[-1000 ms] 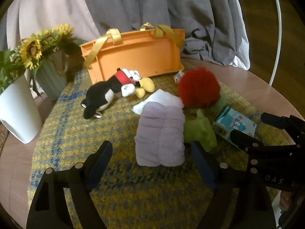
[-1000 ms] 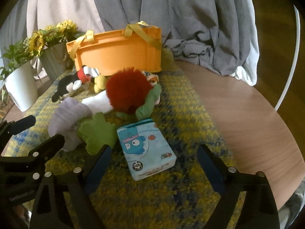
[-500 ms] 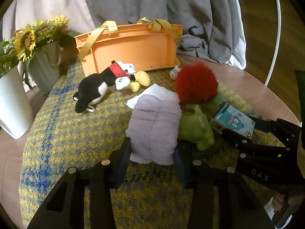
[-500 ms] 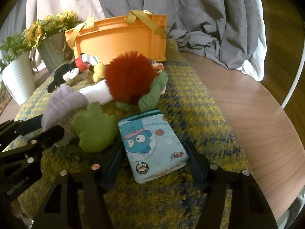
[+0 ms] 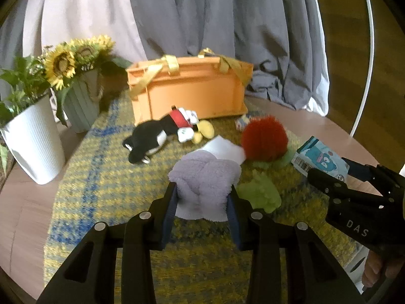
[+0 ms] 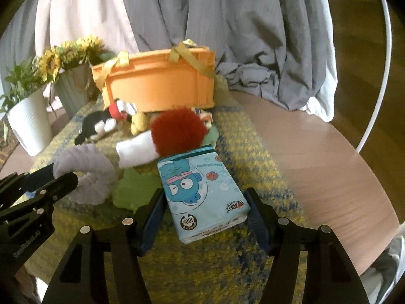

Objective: Organize soft objects
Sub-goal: 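Lift the towel with the left tool while the right tool carries the tissue pack toward the orange crate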

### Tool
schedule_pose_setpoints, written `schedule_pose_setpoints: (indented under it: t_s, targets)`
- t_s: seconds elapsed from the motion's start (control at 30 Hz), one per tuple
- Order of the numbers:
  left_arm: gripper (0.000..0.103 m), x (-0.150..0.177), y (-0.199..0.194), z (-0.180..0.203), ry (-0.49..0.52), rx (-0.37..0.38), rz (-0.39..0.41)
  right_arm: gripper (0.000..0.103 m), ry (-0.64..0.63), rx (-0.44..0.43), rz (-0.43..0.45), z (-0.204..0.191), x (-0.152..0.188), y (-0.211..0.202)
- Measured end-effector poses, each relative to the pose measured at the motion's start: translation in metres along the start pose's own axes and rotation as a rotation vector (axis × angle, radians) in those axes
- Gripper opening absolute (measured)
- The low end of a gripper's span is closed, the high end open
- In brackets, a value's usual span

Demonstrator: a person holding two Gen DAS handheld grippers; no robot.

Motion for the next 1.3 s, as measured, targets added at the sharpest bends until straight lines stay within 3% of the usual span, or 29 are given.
schedule_pose_setpoints:
  t_s: [0.47,1.3]
  targets:
    - [0.036,-0.048,-0.040,-0.025,-0.010,0.023,0.124,0.064,0.027,-0.016,0.096,-0.021,-0.046,-0.034]
    - [0.036,-0.140,-0.043,-0.089,0.051,0.139,0.245,0.064,0.092,0.066,0.234,-0.079,-0.138,-0.039]
Point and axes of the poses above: each gripper's, at about its wrist camera, not at the fingertips, and y roughly the way its jaws point, z to its right, x to its underside, the point moved 2 cm from there along y, roughly the way its jaws point, and after that the axes turned 10 degrees about -y, right-handed, at the moved point
